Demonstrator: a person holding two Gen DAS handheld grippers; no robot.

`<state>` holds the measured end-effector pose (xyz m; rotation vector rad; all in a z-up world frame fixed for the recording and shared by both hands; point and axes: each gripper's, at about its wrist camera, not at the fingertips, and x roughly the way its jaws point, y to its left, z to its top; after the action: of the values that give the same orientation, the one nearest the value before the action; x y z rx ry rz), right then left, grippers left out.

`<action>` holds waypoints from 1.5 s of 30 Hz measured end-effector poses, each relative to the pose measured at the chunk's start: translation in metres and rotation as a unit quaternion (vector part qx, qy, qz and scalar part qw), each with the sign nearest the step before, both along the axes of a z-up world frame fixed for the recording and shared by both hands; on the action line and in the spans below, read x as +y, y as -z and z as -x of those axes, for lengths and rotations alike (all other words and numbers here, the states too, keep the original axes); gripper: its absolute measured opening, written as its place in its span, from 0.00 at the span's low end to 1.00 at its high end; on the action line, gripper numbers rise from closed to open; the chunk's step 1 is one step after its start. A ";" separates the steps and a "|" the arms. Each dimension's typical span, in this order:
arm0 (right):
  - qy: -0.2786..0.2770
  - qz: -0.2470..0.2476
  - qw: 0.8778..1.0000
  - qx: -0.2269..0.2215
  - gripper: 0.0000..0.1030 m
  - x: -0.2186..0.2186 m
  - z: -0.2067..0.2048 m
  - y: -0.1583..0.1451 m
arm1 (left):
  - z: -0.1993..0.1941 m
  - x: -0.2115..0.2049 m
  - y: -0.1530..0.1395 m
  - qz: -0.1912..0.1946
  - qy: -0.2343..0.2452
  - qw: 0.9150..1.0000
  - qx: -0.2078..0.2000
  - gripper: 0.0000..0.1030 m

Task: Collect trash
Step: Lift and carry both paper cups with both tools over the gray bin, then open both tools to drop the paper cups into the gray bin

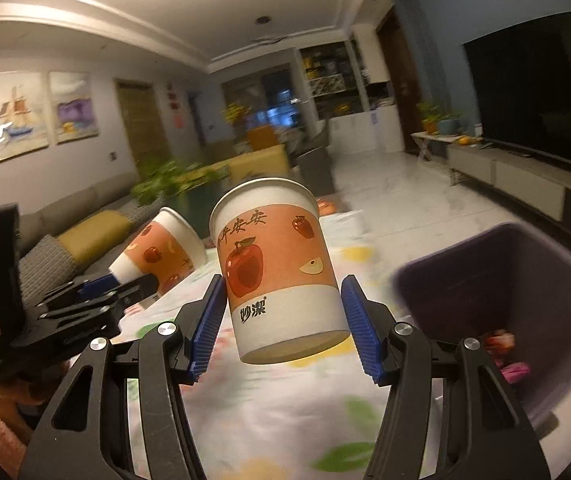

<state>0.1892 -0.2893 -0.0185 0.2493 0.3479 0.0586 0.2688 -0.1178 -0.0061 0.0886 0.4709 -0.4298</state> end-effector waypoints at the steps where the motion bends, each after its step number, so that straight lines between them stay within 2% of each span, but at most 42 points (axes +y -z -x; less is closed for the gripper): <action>1: 0.015 -0.001 1.000 -0.002 0.56 -0.010 0.003 -0.001 | 0.004 -0.016 -0.003 0.003 0.012 1.000 -0.003 0.54; 5: 0.095 -0.003 0.995 -0.012 0.56 -0.062 0.018 -0.004 | 0.011 -0.064 -0.006 0.028 0.055 0.998 0.001 0.55; 9: 0.146 -0.017 0.989 -0.008 0.56 -0.104 0.026 0.000 | 0.014 -0.110 -0.004 0.054 0.095 0.994 0.009 0.55; 16: 0.175 -0.031 0.984 0.002 0.57 -0.133 0.026 0.016 | 0.006 -0.172 0.009 0.092 0.136 0.986 0.042 0.55; 20: 0.177 -0.040 0.983 -0.005 0.60 -0.139 0.021 0.019 | -0.002 -0.185 0.021 0.116 0.155 0.978 0.074 0.57; 22: 0.177 -0.047 0.983 -0.005 0.69 -0.147 0.021 0.018 | -0.009 -0.183 0.027 0.122 0.159 0.976 0.086 0.60; 23: 0.179 -0.052 0.983 -0.006 0.70 -0.150 0.025 0.018 | -0.007 -0.182 0.028 0.125 0.158 0.975 0.089 0.64; 27: 0.188 -0.043 0.981 -0.006 0.73 -0.146 0.033 0.018 | -0.004 -0.168 0.029 0.126 0.138 0.979 0.084 0.71; 33: 0.205 0.044 0.978 0.000 0.84 -0.103 0.050 0.011 | 0.018 -0.130 0.021 0.100 0.071 0.992 0.039 0.81; 36: 0.213 0.095 0.972 0.005 0.86 -0.071 0.059 0.012 | 0.038 -0.107 0.018 0.070 0.027 0.997 0.008 0.84; 40: 0.214 0.126 0.968 0.014 0.90 -0.041 0.068 0.014 | 0.069 -0.075 0.019 0.039 -0.021 0.999 -0.017 0.86; 45: 0.221 0.157 0.962 0.016 0.93 -0.006 0.086 0.014 | 0.105 -0.035 0.018 0.027 -0.057 0.997 -0.031 0.86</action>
<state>0.1030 -0.2949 -0.0322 0.0095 0.3218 -0.4399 0.1640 -0.1528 -0.0242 0.0218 0.4003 -0.3264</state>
